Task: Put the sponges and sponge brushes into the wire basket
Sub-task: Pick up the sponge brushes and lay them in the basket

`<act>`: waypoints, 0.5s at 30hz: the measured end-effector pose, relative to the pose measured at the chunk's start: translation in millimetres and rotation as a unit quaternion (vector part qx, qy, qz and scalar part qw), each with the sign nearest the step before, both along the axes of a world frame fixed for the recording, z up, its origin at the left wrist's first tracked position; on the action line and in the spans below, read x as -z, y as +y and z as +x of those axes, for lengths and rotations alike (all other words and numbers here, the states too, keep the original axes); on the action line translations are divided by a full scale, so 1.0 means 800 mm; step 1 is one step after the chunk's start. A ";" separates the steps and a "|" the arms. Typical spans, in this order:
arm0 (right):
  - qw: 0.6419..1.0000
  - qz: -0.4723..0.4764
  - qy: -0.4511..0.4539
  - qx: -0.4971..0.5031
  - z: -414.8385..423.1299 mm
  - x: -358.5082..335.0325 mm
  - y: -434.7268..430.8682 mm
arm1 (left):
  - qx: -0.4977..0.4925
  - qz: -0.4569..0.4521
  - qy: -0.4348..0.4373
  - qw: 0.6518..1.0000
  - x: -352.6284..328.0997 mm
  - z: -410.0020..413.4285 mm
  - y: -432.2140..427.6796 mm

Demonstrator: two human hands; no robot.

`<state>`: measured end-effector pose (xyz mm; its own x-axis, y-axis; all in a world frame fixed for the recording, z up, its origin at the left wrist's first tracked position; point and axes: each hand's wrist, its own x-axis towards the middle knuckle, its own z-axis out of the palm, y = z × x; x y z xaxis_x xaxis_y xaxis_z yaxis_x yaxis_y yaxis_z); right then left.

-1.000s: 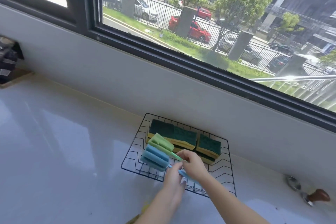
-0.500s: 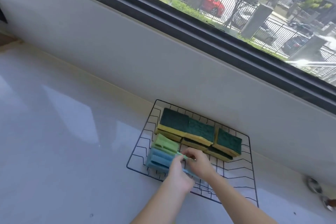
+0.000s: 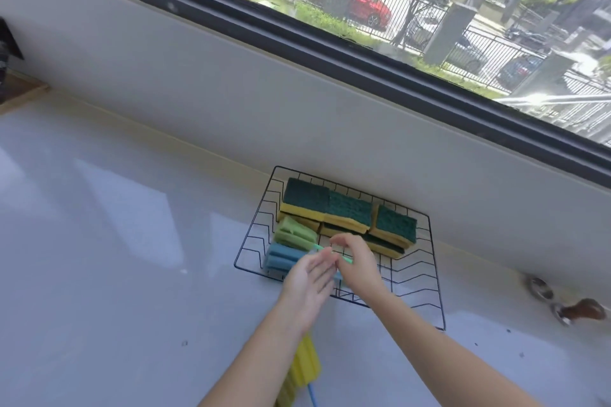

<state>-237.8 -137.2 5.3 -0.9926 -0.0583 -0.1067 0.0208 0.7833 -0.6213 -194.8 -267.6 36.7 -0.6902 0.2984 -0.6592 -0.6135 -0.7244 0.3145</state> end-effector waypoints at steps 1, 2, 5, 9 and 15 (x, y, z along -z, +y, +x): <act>1.000 -0.004 0.021 -0.001 0.009 -0.008 0.000 | 0.008 -0.027 0.010 1.000 0.004 0.012 -0.004; 0.999 -0.010 0.041 -0.006 0.020 -0.015 0.001 | 0.008 -0.051 0.014 0.999 0.006 0.025 -0.008; 0.995 -0.040 0.088 -0.028 0.058 -0.036 0.001 | -0.019 -0.118 0.040 0.992 0.005 0.065 -0.014; 0.991 -0.082 0.082 -0.071 0.122 -0.038 0.004 | -0.126 -0.299 0.090 0.942 0.002 0.116 -0.015; 0.993 -0.069 -0.062 -0.066 0.207 0.011 0.013 | -0.234 -0.400 -0.005 0.886 0.029 0.193 -0.008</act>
<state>-72.2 -127.0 -3.7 -0.9550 -0.2104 -0.2089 0.0058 0.6913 -0.7226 -40.8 -273.7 13.8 -0.6076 -0.5843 -0.5379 -0.3115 -0.4477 0.8382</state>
